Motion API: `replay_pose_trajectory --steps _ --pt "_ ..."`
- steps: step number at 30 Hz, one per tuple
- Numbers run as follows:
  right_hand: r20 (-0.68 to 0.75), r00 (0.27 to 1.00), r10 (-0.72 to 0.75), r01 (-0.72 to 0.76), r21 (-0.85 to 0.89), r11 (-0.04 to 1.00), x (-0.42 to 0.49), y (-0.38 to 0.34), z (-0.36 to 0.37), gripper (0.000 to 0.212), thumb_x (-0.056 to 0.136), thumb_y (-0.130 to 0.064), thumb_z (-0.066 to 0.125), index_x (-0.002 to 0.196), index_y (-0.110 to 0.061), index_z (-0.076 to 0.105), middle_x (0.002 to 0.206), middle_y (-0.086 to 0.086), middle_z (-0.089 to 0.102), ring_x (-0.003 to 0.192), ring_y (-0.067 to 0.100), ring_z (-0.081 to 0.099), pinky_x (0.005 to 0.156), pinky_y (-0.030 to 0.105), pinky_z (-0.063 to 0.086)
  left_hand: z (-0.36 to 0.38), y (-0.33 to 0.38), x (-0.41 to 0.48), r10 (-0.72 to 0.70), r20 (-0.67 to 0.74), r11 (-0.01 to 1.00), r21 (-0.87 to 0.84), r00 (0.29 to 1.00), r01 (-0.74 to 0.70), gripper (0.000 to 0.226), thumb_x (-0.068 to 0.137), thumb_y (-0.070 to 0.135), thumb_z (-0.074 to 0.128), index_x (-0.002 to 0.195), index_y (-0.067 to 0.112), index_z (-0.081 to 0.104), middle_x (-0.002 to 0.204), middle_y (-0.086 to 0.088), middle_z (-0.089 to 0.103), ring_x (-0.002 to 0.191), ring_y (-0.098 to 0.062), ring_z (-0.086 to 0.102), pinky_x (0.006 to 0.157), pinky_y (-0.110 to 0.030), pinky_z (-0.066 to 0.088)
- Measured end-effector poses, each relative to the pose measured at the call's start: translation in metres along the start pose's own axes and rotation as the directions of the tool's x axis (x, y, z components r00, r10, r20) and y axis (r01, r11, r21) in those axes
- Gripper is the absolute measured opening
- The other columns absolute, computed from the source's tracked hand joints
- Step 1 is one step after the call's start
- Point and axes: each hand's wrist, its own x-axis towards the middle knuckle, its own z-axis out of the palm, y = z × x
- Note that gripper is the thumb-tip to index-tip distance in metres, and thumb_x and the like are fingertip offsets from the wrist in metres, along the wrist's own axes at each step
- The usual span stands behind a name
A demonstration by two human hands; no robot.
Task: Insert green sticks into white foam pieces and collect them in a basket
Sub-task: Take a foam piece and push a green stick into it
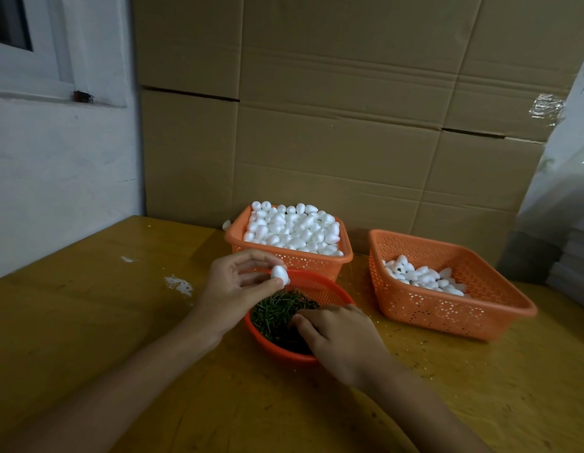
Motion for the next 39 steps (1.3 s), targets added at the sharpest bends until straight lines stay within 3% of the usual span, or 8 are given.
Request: replay_pose_trajectory --steps 7,14,21,26,35,39 --pt "-0.010 1.000 -0.004 0.004 -0.010 1.000 0.0006 0.0015 0.0012 0.046 0.112 -0.049 0.026 0.097 -0.029 0.065 0.082 -0.006 0.064 0.079 0.011 0.059 0.077 0.032 0.028 0.0007 -0.0007 0.0001 -0.009 -0.007 1.000 -0.012 1.000 0.008 0.023 0.079 0.017 0.086 0.099 0.025 0.078 0.112 -0.005 0.079 0.105 -0.024 0.077 0.092 -0.040 0.063" --pt "-0.012 1.000 0.003 -0.003 -0.005 1.000 0.0003 0.0016 0.0020 0.045 0.112 -0.049 0.025 0.088 -0.030 0.058 0.078 -0.003 0.061 0.077 0.013 0.058 0.076 0.031 0.025 0.0013 -0.0018 0.0004 -0.025 -0.015 0.999 -0.022 1.000 0.025 0.023 0.078 0.016 0.086 0.098 0.023 0.077 0.112 -0.007 0.078 0.105 -0.024 0.077 0.091 -0.038 0.063" --pt "0.002 1.000 0.006 -0.006 -0.002 1.000 -0.0002 0.0007 0.0007 0.045 0.112 -0.049 0.025 0.095 -0.032 0.063 0.084 -0.005 0.065 0.082 0.012 0.060 0.078 0.031 0.027 0.0016 0.0006 -0.0003 -0.029 -0.012 0.999 -0.037 1.000 0.028 0.027 0.073 0.027 0.088 0.097 0.024 0.076 0.112 -0.005 0.078 0.104 -0.023 0.077 0.090 -0.034 0.063" --pt "0.000 1.000 0.007 -0.007 0.009 1.000 -0.0001 0.0010 0.0011 0.044 0.112 -0.048 0.026 0.092 -0.031 0.062 0.081 -0.005 0.064 0.079 0.011 0.059 0.078 0.030 0.027 0.0012 -0.0017 -0.0004 -0.018 -0.001 0.999 -0.036 1.000 0.018 0.026 0.084 0.002 0.084 0.098 0.022 0.076 0.112 0.000 0.078 0.103 -0.022 0.078 0.088 -0.030 0.063" --pt "0.003 1.000 0.014 -0.014 0.017 1.000 -0.0002 0.0010 0.0005 0.042 0.112 -0.049 0.026 0.086 -0.033 0.056 0.077 -0.005 0.060 0.076 0.011 0.056 0.078 0.032 0.028 0.0019 0.0001 -0.0004 0.001 0.000 0.999 -0.039 1.000 -0.001 0.028 0.083 -0.003 0.084 0.096 0.020 0.075 0.109 0.001 0.078 0.103 -0.023 0.078 0.083 -0.025 0.061" --pt "-0.004 1.000 0.016 -0.016 -0.002 1.000 -0.0002 0.0018 0.0014 0.044 0.112 -0.050 0.025 0.089 -0.031 0.058 0.079 -0.005 0.061 0.079 0.012 0.058 0.079 0.033 0.030 0.0023 -0.0019 -0.0010 0.006 0.014 0.999 -0.051 1.000 -0.005 0.029 0.084 -0.002 0.083 0.101 0.020 0.077 0.108 -0.005 0.079 0.099 -0.027 0.079 0.085 -0.031 0.063"
